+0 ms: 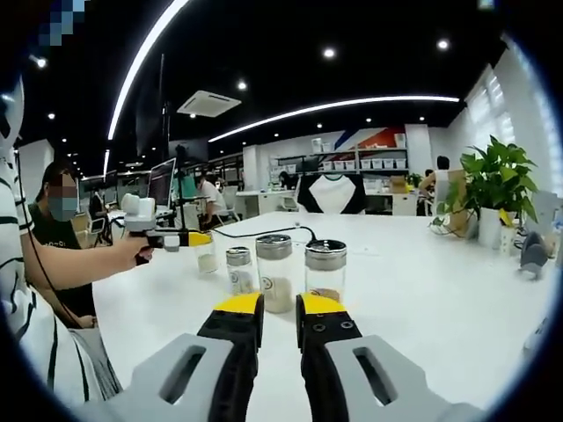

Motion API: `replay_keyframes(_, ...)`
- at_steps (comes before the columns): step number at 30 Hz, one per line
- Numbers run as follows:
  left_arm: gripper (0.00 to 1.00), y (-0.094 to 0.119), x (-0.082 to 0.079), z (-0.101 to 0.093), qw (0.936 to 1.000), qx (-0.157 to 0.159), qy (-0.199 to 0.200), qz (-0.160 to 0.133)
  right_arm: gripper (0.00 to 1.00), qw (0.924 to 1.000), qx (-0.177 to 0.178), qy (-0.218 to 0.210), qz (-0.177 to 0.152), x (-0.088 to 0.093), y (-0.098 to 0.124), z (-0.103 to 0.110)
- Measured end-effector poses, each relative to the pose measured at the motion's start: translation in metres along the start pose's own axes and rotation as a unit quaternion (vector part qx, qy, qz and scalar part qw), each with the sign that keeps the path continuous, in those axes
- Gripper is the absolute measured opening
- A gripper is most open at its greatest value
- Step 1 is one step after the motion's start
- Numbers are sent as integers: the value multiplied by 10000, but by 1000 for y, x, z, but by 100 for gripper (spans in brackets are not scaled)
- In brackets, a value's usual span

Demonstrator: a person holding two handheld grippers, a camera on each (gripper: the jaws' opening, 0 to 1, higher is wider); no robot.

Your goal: Rotate the seasoning bottle until the label or dispensing opening points toward the visible target arrow and the bottle remains upright within the marked orientation range

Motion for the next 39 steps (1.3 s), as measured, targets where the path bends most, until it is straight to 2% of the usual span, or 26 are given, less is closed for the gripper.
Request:
replay_keyframes(10,32,-5,6,-12,9999,91,-68,3,12,10000,-62,17,38,2,0,1)
replay_keyframes(14,32,-7,10,-14,9999,136,52,45,12,10000,-65,12,56,3,1,-2)
replay_keyframes(20,32,-13,15,-16,9997,75,-192,91,12,10000,-62,-37,53,5,0,-3)
replay_keyframes(21,32,-13,13,-16,9997,95,-212,12,12,10000,-63,-43,58,6,-1,-2)
replay_keyframes(24,32,-12,14,-16,9998,122,-149,31,12,9999,-61,-42,100,9,-3,-1)
replay_keyframes(27,32,-10,15,-17,9993,68,-362,34,12,9999,-49,-3,131,10,-4,0)
replay_keyframes(39,32,-11,16,-15,9992,232,-306,-130,12,9998,-118,-162,22,9,-4,1)
Point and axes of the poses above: the point that each gripper's makers call its tool centre point, and the gripper's own axes: y roughly backward along the fingers, z roughly to its left, x roughly out of its underside, the point moved 5 cm from there along y, roughly backward along the fingers, and after that the axes turned 13 degrees about z, right-handed, at the moved point
